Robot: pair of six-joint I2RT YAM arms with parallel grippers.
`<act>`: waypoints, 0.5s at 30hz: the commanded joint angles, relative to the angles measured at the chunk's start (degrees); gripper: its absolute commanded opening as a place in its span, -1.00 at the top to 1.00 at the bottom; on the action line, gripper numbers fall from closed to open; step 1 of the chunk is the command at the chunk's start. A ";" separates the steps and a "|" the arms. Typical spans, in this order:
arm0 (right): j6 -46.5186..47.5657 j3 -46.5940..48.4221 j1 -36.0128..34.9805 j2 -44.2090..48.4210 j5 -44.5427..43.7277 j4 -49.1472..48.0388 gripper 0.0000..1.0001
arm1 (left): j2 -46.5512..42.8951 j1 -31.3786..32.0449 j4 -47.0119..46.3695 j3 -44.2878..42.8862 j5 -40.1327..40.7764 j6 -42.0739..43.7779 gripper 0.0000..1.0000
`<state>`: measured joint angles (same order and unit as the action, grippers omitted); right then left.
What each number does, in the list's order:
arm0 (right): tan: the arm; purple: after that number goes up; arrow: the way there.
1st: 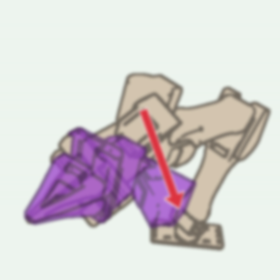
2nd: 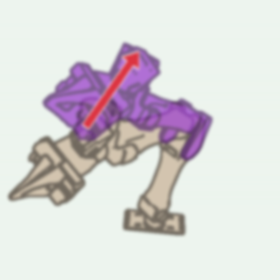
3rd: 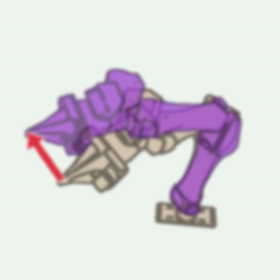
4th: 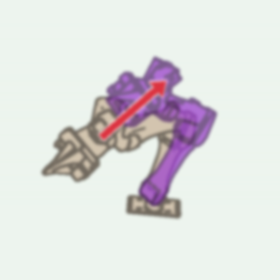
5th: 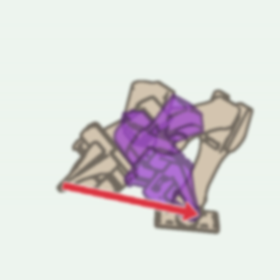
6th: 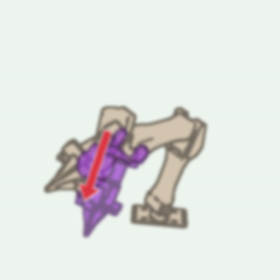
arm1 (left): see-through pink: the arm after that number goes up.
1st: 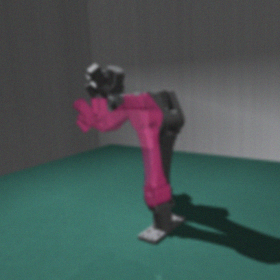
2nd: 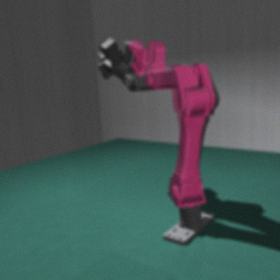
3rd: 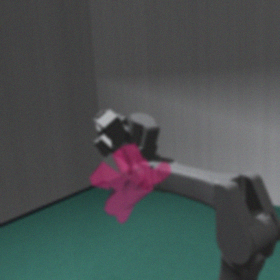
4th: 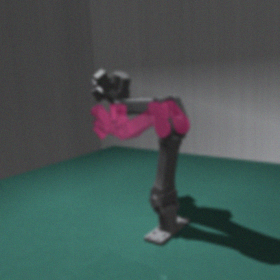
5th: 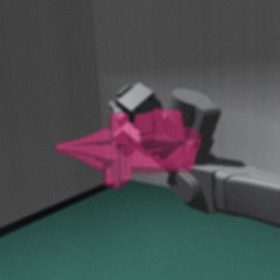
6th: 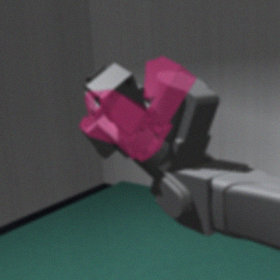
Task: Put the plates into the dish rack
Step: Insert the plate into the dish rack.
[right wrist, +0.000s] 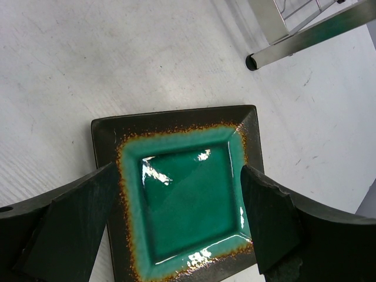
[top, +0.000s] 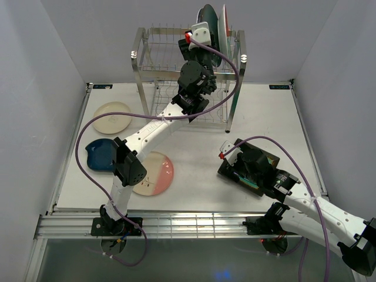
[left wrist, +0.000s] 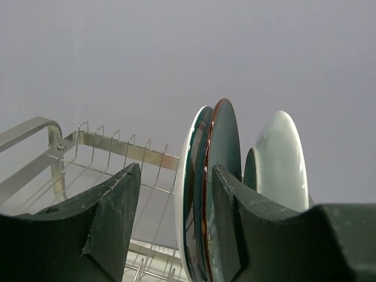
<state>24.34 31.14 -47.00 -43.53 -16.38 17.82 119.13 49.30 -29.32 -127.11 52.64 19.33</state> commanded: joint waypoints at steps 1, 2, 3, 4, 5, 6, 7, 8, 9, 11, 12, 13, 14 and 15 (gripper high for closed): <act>-0.87 -0.02 -0.28 0.37 -0.58 -2.09 -0.80 | -5.92 0.18 2.77 0.10 -1.49 -2.71 -0.25; -0.87 -0.11 -0.37 0.37 -0.67 -2.09 -0.80 | -6.54 0.18 3.04 0.37 -1.40 -2.98 -0.26; -0.87 -0.11 -0.37 0.37 -0.67 -2.09 -0.80 | -7.15 0.18 3.13 1.59 -1.23 -3.25 -0.31; -0.87 -0.02 -0.28 0.46 -0.67 -2.09 -0.80 | -8.90 0.18 3.39 2.38 -1.05 -4.03 -0.33; -0.87 -0.11 -0.37 0.46 -0.67 -2.09 -0.80 | -9.96 0.18 3.48 3.61 -0.88 -4.56 -0.36; -0.78 -0.02 -0.28 0.46 -0.67 -2.09 -0.80 | -11.10 0.18 3.57 6.41 -0.87 -5.09 -0.41; -0.87 -0.11 -0.37 0.46 -0.67 -2.09 -0.80 | -12.42 0.18 3.66 8.00 -0.87 -5.62 -0.45; -0.78 -0.02 -0.37 0.37 -0.67 -2.18 -0.80 | -15.22 0.18 3.57 9.76 -0.87 -7.01 -0.48; -0.78 -0.11 -0.37 0.37 -0.67 -2.09 -0.80 | -16.72 0.10 3.57 11.60 -0.96 -7.81 -0.50; -0.87 -0.11 -0.37 0.37 -0.67 -2.09 -0.80 | -21.19 -0.08 3.57 16.96 -1.40 -10.61 -0.61; -0.78 -0.02 -0.46 0.37 -0.76 -2.09 -0.80 | -22.61 -0.08 3.66 18.81 -1.58 -11.59 -0.64; -0.78 -0.11 -0.37 0.29 -0.67 -2.09 -0.80 | -24.02 -0.17 3.74 22.13 -2.01 -12.38 -0.68; -0.78 -0.11 -0.54 0.20 -0.76 -2.09 -0.80 | -25.34 -0.25 3.83 23.65 -2.28 -14.13 -0.78; -0.78 -0.11 -0.55 0.20 -0.76 -2.09 -0.80 | -27.88 -0.26 4.01 25.14 -2.37 -15.10 -0.82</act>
<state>24.36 31.14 -47.00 -43.53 -16.38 17.82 98.10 49.30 -25.30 -105.45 51.68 9.34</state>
